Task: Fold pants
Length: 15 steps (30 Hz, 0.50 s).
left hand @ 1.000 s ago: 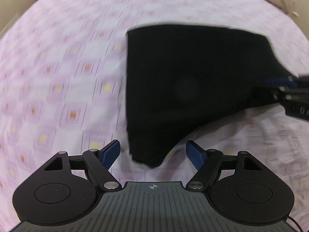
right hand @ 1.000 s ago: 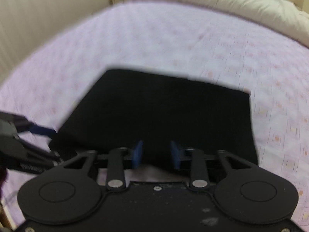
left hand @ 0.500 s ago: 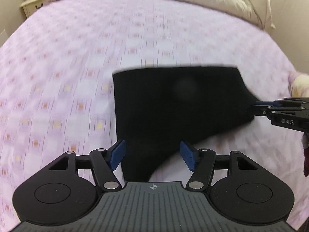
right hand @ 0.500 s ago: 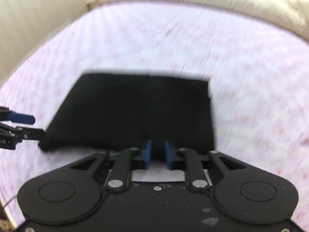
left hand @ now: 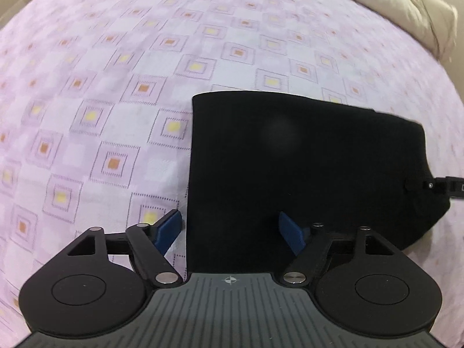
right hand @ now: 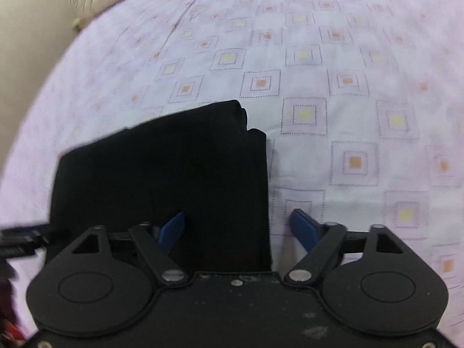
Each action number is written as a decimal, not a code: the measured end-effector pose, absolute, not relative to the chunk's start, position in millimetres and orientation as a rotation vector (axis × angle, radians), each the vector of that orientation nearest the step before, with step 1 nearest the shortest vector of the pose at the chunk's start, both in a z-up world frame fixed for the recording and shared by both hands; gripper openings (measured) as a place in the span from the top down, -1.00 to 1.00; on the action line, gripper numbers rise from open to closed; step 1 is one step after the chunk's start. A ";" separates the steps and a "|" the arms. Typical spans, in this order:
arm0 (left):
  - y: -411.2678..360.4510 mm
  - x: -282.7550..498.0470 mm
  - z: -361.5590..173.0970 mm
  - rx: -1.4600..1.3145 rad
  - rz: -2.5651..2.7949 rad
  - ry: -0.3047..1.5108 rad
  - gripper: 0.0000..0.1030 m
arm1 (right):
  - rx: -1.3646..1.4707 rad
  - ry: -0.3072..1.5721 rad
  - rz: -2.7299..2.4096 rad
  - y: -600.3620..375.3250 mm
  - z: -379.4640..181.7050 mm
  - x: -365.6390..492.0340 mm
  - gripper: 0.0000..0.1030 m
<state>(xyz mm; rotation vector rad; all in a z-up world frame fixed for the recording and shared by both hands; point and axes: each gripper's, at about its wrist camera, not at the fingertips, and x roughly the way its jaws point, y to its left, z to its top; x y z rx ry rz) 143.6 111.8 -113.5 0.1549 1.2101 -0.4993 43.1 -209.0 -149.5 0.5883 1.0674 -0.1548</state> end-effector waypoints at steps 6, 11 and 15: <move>126.4 140.9 -114.1 0.062 -0.487 1.200 -0.48 | 0.520 1.085 -0.034 -195.8 -147.6 47.7 -0.15; 107.3 140.1 -115.7 0.098 -0.520 1.229 -0.98 | 0.661 1.055 -0.066 -219.0 -151.2 36.4 0.32; 84.3 132.7 -107.8 0.144 -0.546 1.190 -0.19 | 0.568 1.058 -0.103 -206.3 -140.7 40.0 0.42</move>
